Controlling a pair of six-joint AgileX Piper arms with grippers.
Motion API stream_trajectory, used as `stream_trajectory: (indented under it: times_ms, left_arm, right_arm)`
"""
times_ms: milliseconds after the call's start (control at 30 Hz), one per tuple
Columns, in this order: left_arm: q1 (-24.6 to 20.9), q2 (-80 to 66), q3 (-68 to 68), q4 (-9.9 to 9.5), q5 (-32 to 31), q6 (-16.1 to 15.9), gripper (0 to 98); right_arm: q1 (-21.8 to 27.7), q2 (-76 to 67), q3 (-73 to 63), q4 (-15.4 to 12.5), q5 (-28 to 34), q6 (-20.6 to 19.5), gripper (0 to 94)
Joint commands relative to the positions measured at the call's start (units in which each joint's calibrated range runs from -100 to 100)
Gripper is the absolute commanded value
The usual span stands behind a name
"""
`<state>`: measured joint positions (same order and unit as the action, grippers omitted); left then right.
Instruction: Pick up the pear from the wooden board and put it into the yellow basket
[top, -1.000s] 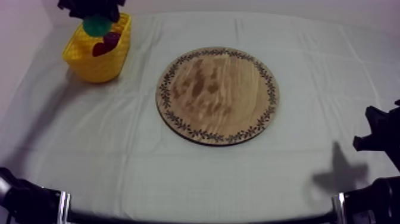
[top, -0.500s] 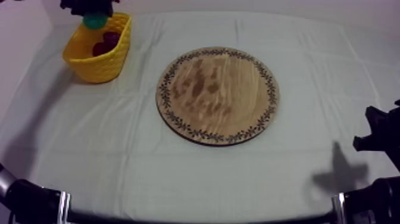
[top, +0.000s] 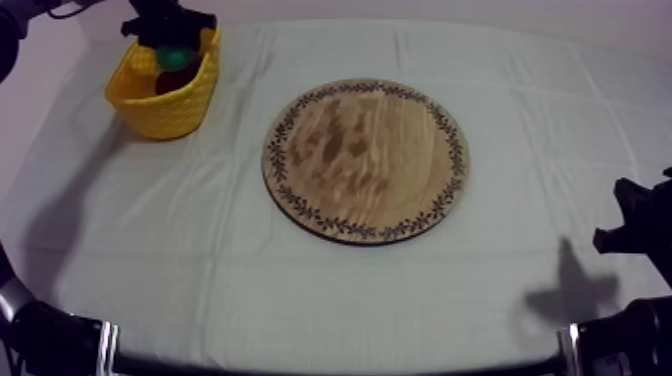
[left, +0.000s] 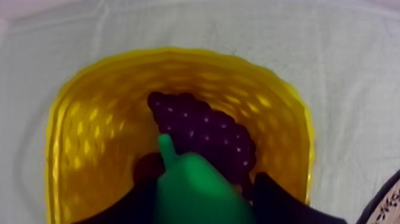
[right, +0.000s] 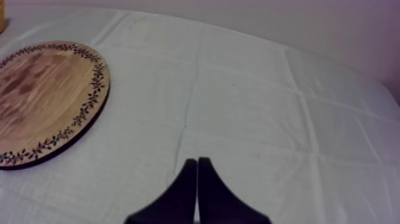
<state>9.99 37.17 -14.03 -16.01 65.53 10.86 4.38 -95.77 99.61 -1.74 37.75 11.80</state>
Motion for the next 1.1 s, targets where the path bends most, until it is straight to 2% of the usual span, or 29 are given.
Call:
stream_trajectory:
  times_ms: [0,67,167,233,300,400,633,767,933,1067]
  left_arm:
    - [-0.01,0.44,-0.51,-0.09,0.01,0.1,42.4]
    - [-0.06,0.66,-0.83,-0.21,0.04,0.61,48.2]
    - [-0.09,0.48,-0.89,-0.84,-0.14,2.47,71.3]
    - [-0.04,0.07,-0.57,-1.23,-0.49,3.6,81.6]
    - [0.0,-0.55,0.16,-1.53,-1.16,4.3,87.7]
    - [0.0,-1.82,1.28,-1.77,-2.19,5.0,91.6]
    - [-0.9,-7.92,4.79,-1.8,-5.95,5.78,84.2]
    - [-1.8,-14.01,6.98,-2.17,-8.51,6.8,72.2]
    - [-3.11,-24.41,11.38,-4.15,-12.18,10.03,58.1]
    - [-4.78,-34.05,16.97,-4.76,-16.48,10.36,44.4]
  right_arm:
    - [-0.02,0.01,0.05,0.01,-0.01,0.0,0.5]
    - [-0.02,0.01,0.05,0.01,-0.01,0.0,0.5]
    - [-0.02,0.01,0.05,0.01,-0.01,0.0,0.5]
    - [-0.02,0.01,0.05,0.01,-0.01,0.0,0.5]
    - [-0.02,0.01,0.05,0.01,-0.01,0.0,0.5]
    - [-0.02,0.01,0.05,0.01,-0.01,0.0,0.5]
    - [-0.02,0.01,0.05,0.01,-0.01,0.0,0.5]
    - [-0.02,0.01,0.05,0.01,-0.01,0.0,0.5]
    - [-0.02,0.01,0.05,0.01,-0.01,0.0,0.5]
    - [-0.02,0.01,0.05,0.01,-0.01,0.0,0.5]
